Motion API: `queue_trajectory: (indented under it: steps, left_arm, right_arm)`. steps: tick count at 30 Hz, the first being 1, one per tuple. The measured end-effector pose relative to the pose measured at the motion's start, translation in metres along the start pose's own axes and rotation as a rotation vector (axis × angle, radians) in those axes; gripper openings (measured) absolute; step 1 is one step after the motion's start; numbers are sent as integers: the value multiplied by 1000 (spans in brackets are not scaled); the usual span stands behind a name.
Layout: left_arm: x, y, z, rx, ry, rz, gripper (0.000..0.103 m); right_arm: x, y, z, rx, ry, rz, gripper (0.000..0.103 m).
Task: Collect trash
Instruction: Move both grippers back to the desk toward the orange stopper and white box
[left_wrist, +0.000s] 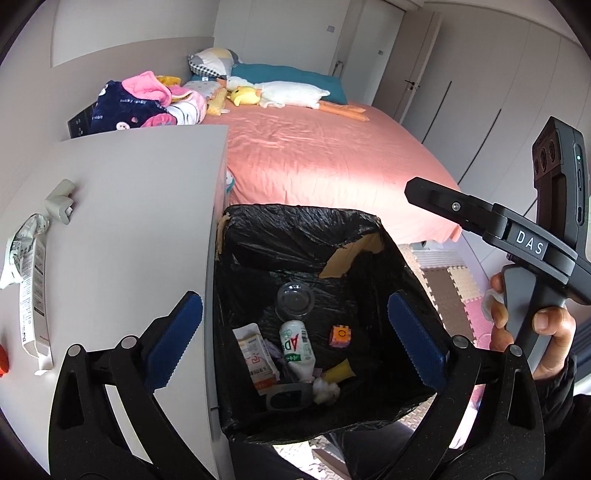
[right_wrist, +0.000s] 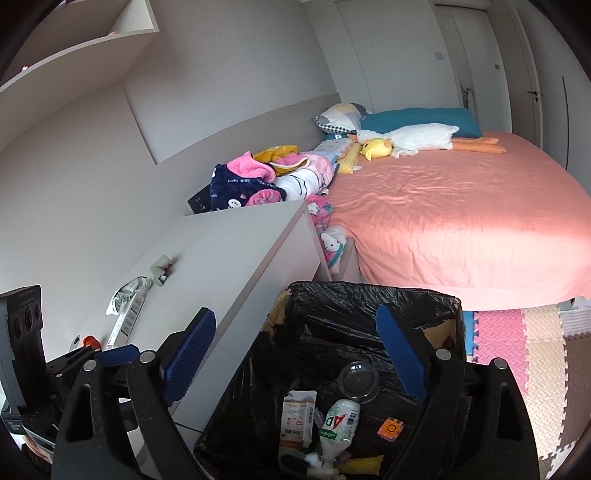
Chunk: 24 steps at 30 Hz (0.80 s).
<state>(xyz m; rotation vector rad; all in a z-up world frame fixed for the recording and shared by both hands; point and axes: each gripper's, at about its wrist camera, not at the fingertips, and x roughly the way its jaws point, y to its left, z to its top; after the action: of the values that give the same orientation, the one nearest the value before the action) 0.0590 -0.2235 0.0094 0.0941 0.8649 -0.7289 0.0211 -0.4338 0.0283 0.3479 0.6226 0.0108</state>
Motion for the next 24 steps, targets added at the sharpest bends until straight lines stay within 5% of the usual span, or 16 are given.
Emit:
queue_trajectory:
  steps: [24]
  left_arm:
    - [-38,70,-28,-92,-16,153,97]
  right_arm:
    - [41,73,-13,-95,68,97,89]
